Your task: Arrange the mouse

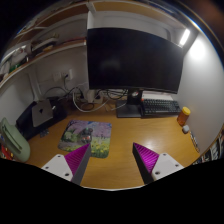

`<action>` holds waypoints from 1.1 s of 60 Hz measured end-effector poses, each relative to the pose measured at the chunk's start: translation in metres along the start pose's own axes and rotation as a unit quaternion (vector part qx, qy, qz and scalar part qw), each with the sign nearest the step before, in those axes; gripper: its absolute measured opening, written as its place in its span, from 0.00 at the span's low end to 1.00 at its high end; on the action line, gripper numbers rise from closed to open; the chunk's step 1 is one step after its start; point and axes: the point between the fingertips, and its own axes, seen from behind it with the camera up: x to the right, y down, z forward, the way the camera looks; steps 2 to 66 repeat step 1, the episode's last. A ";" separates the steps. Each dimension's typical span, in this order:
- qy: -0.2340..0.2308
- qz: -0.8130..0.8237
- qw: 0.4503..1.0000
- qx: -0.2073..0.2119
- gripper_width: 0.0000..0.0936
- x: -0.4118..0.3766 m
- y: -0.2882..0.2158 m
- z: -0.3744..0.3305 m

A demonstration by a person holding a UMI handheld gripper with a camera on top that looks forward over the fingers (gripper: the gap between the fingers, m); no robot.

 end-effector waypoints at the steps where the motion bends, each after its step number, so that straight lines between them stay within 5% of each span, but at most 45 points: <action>1: -0.001 0.001 1.000 0.002 0.92 0.002 -0.002 -0.001; 66: -0.001 0.001 1.000 0.002 0.92 0.002 -0.002 -0.001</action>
